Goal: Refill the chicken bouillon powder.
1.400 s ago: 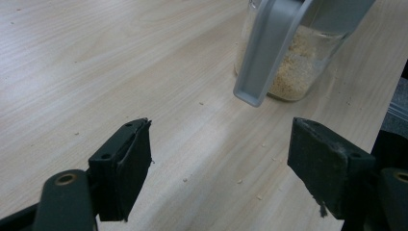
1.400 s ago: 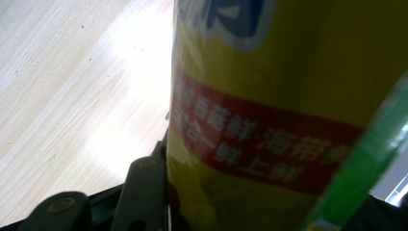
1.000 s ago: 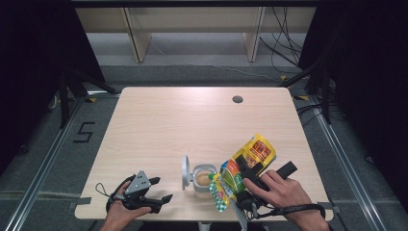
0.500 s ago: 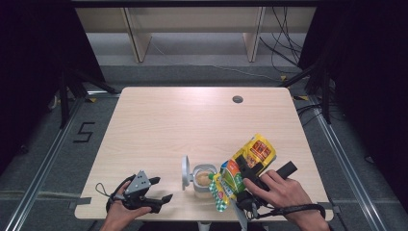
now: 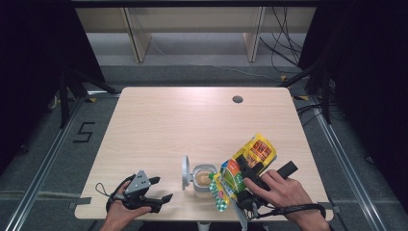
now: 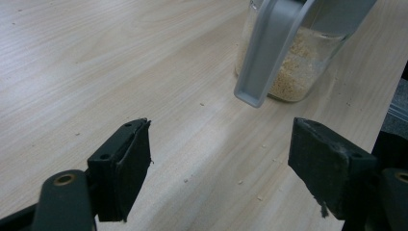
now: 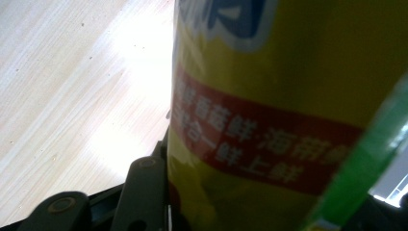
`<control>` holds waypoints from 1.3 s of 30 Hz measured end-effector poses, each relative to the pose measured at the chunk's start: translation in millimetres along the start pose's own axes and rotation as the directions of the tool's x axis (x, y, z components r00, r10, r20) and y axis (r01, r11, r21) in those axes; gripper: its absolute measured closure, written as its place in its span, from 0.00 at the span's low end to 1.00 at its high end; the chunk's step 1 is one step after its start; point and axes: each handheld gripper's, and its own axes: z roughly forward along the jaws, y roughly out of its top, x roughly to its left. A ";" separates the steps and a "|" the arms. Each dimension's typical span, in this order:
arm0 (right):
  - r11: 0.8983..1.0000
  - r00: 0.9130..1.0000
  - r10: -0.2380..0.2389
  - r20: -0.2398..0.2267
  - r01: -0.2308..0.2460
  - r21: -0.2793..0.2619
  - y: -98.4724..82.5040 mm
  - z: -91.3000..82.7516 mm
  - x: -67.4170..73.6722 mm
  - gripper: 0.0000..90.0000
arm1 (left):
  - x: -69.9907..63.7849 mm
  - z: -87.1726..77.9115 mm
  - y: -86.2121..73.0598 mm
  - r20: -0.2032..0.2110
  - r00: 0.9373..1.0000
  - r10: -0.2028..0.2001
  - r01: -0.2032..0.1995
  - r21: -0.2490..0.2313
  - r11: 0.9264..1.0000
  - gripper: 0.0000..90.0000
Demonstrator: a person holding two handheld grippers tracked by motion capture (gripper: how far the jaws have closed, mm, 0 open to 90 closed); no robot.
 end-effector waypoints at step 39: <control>1.000 1.000 -0.008 0.009 0.008 0.001 1.1 -0.9 0.4 0.67 | 1.5 -0.2 0.7 0.003 1.000 0.025 -0.025 -0.008 1.000 0.24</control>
